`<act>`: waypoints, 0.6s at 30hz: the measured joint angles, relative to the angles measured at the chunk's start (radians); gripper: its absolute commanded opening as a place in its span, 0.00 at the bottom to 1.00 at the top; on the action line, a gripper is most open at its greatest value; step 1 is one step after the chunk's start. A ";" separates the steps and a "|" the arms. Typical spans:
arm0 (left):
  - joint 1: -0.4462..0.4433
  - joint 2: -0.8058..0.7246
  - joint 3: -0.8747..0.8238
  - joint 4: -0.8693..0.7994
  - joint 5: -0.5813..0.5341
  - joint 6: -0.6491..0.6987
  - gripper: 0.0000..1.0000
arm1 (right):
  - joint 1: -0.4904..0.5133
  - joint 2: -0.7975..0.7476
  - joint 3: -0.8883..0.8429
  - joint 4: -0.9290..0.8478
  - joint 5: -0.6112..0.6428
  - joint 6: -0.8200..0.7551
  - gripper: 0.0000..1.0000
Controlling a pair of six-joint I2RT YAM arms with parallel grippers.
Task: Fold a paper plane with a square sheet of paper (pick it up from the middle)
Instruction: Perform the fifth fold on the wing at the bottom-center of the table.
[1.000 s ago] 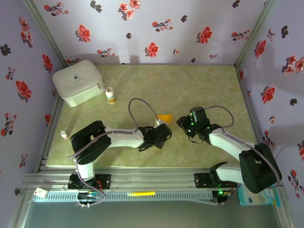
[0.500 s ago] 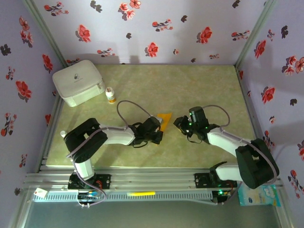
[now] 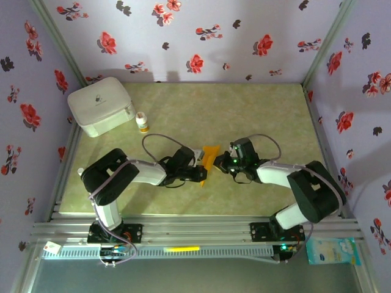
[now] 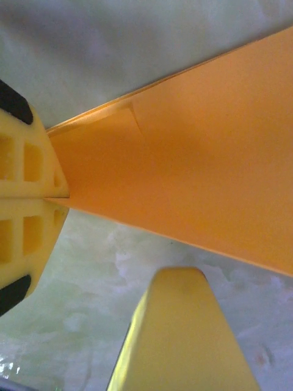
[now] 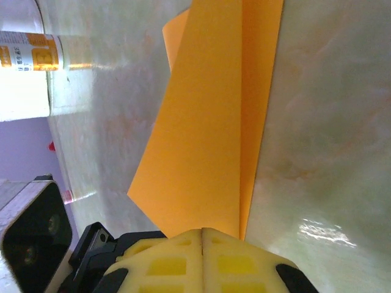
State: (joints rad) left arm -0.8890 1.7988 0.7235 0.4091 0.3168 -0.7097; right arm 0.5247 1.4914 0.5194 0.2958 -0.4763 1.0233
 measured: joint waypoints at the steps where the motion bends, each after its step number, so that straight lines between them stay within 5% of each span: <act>1: 0.005 0.001 -0.007 0.015 0.010 -0.003 0.01 | 0.000 0.010 0.004 0.004 -0.006 -0.003 0.04; 18: 0.045 0.012 -0.046 0.098 0.122 -0.023 0.00 | 0.013 0.116 0.095 0.039 -0.059 -0.055 0.03</act>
State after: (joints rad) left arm -0.8444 1.8111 0.6777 0.5068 0.4393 -0.7322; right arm 0.5381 1.6073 0.6147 0.3351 -0.5354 0.9680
